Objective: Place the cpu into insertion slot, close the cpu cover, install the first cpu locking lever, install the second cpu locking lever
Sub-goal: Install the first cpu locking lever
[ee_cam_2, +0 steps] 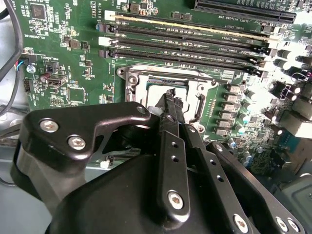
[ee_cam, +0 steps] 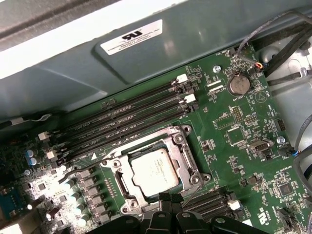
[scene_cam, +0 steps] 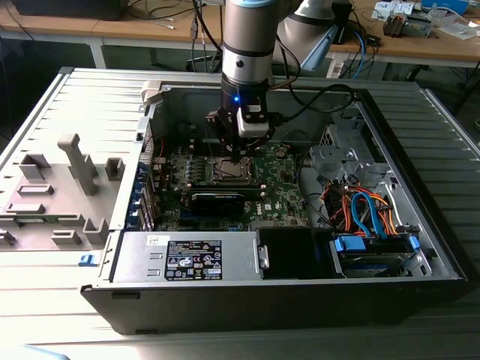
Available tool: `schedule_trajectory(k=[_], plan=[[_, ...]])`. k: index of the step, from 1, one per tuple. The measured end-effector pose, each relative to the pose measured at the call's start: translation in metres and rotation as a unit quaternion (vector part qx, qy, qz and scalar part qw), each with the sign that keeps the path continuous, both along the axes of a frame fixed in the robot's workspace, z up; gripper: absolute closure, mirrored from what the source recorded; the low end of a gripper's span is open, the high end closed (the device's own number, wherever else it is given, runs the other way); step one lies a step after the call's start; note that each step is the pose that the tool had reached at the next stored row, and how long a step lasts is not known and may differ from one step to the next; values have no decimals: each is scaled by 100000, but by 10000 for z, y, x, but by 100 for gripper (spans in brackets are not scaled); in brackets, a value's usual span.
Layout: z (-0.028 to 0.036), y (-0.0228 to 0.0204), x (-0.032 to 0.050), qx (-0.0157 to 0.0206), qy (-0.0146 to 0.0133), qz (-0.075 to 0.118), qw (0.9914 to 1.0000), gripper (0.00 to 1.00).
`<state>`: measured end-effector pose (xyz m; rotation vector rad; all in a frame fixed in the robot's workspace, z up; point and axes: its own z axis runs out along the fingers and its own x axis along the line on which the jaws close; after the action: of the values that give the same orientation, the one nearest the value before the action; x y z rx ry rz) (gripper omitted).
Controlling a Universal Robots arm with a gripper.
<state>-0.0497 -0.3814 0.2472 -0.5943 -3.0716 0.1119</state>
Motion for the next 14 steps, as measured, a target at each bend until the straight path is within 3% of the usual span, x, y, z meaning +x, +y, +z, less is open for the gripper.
schedule_trajectory(k=[14], plan=[[0,0,0,-2,-2,1218,99993,89]])
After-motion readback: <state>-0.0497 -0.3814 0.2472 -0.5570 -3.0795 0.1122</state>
